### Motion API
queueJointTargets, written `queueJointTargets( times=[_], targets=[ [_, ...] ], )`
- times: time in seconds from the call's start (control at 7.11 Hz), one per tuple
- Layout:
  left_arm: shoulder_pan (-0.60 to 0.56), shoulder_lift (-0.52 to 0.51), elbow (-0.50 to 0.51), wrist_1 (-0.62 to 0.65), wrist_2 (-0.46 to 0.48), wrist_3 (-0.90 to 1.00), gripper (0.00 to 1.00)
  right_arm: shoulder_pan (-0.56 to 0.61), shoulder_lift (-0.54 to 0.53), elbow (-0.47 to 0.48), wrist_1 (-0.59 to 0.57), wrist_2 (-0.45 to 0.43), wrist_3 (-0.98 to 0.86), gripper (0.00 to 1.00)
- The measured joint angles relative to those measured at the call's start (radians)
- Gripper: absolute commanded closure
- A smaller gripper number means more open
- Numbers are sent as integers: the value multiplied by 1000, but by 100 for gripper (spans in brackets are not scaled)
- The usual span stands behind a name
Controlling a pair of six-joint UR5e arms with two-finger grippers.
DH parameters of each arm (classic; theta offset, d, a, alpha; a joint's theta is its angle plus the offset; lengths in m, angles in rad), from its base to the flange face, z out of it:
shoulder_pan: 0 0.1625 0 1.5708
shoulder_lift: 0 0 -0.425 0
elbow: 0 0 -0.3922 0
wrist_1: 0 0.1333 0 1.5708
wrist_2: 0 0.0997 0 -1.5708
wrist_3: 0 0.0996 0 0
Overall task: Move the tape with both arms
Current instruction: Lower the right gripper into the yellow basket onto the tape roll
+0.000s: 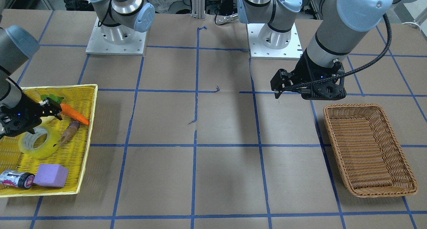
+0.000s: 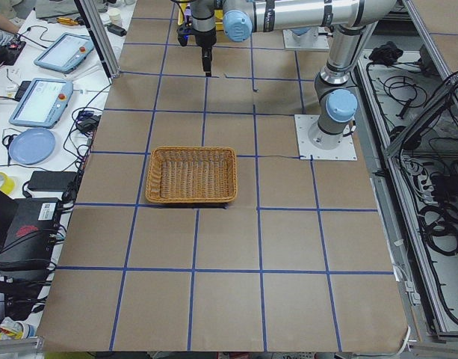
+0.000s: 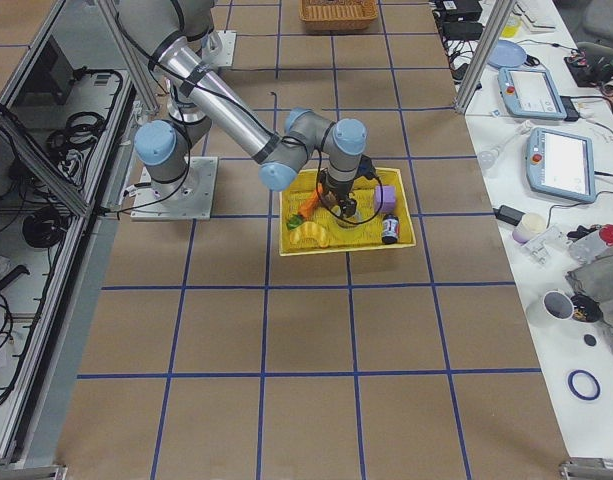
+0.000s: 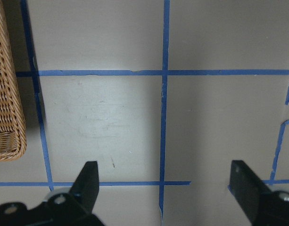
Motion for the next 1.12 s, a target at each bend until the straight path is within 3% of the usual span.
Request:
queueJointTargets(
  times=[0.28,0.56,0.7,0.84,1.12],
  targets=[
    [0,0,0,1,-1,0,0,5,21,2,-10,1,-2,26],
    [0,0,0,2,-2,0,0,6,37,2,-13,-3,2,27],
    [0,0,0,2,-2,0,0,6,48,-1,-17,-1,6,57],
    [0,0,0,2,-2,0,0,6,56,-4,-18,-1,9,100],
    [0,0,0,2,-3,0,0,6,56,-14,-14,-7,30,100]
  ],
)
